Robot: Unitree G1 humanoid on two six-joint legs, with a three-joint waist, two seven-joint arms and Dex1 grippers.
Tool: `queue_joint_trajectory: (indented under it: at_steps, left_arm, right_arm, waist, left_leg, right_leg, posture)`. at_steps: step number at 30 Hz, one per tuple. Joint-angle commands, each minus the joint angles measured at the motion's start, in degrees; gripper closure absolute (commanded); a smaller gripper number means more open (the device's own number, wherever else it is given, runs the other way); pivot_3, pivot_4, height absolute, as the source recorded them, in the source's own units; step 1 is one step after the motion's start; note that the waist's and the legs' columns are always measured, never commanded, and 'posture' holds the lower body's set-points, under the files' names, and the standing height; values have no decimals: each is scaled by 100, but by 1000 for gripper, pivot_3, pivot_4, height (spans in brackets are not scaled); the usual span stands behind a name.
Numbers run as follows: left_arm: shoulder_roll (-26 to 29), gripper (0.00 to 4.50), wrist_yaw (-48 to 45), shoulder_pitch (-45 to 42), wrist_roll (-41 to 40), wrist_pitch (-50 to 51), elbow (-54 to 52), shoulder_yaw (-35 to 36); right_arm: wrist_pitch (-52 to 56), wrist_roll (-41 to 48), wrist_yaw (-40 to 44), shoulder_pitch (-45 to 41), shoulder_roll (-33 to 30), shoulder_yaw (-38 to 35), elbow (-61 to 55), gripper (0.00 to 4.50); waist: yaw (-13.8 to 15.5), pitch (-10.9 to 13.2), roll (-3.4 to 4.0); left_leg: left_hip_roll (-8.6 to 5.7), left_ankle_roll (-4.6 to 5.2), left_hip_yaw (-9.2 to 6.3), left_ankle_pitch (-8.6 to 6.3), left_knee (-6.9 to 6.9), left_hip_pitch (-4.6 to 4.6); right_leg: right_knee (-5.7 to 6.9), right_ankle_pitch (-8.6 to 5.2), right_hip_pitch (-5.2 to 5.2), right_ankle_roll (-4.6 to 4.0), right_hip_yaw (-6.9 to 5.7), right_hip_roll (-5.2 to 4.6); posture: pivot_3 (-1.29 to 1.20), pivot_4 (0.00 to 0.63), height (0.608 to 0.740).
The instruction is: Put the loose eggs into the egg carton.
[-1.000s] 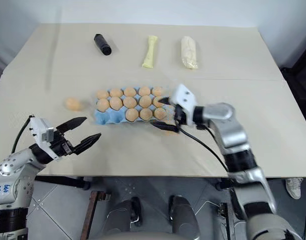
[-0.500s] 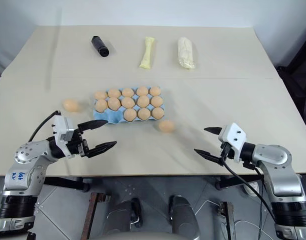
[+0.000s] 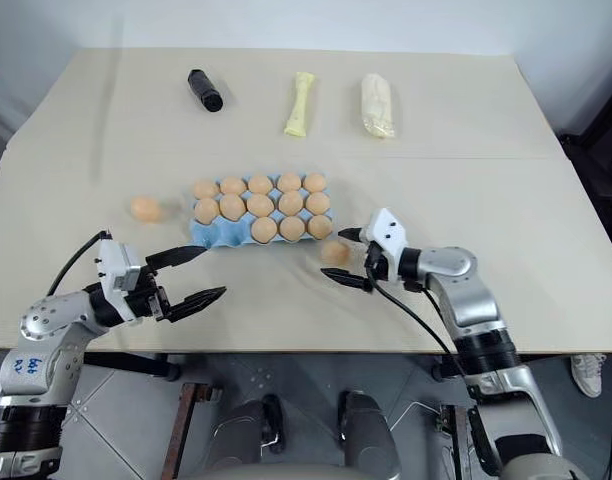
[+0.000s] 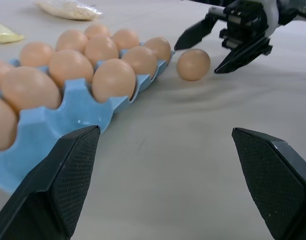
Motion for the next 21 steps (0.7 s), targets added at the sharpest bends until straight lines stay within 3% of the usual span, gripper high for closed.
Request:
queue_joint_trajectory:
  at_steps: [1,5,8,13,21]
  left_arm:
    - [74,0,140,277,-141,-6,-368,337]
    - [59,0,280,550,-194,19,-477,551]
    - [56,0,361,735,-246,1,-367,766]
    - [-53,0,537,993,-216,-96,-168,1010]
    - [-269,0,804,1536,-358,-89,-440,1380]
  right_arm:
    - [-297,26,182,-191,95,20,206,1313]
    - [-217,86,260,-285,213,82,-18,2658]
    - [260,382,385,-381,342,159,-620,2658]
    - [813,562,157,-1023,1107,428,-851,2658]
    - [-381,-621,-601,-2551,2320,1061,1527,2658]
  waist:
    - [-13,0,0]
    - [-35,0,0]
    - [-45,0,0]
    - [-132,0,0]
    - [-192,-2,-3]
  left_leg:
    - [-1,1,3,-1,0,1]
    - [3,-16,3,-10,0,4]
    - [4,-24,3,-11,1,5]
    - [9,-32,4,-8,0,4]
    - [8,-35,6,-5,-2,-3]
  right_leg:
    - [0,0,0,1,0,-1]
    - [5,1,-1,1,2,0]
    - [14,0,-4,0,5,0]
    - [38,-3,-17,-8,17,0]
    - [41,-2,-28,-13,17,-4]
  posture:
    - [0,150,740]
    - [0,150,740]
    - [0,150,740]
    - [0,150,740]
    - [0,150,740]
